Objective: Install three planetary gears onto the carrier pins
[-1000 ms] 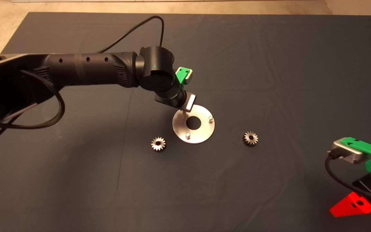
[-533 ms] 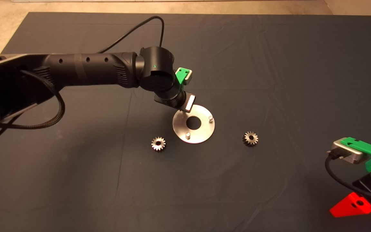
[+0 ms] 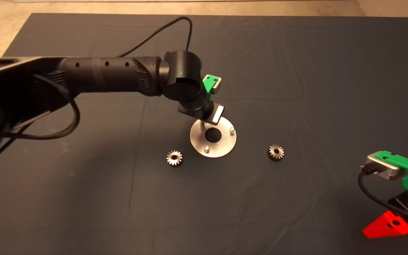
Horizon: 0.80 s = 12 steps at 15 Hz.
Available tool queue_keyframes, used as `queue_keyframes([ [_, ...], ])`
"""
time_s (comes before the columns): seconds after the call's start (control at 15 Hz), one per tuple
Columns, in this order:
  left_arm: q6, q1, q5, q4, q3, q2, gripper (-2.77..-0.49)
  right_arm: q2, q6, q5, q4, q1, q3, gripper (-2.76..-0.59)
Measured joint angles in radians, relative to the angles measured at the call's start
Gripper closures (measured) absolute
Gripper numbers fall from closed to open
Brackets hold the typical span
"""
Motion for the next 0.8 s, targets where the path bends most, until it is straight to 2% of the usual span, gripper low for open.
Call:
queue_keyframes([
  [0.13, 0.008, 0.0, 0.007, 0.0, -0.002, -0.007, -0.78, 0.0, 0.0, -0.001, 0.0, 0.0, 0.0, -2.75],
  [0.4, 0.027, 0.0, 0.0, -0.013, -0.002, 0.001, -0.78, 0.0, 0.0, -0.001, 0.0, 0.0, 0.0, -2.75],
  [0.6, 0.053, 0.0, 0.001, -0.037, -0.002, 0.004, -0.78, 0.0, 0.0, 0.0, 0.0, 0.0, 0.0, -2.75],
  [0.8, 0.055, 0.0, 0.0, -0.04, -0.002, 0.007, -0.78, 0.0, 0.0, -0.001, 0.0, 0.0, 0.0, -2.75],
])
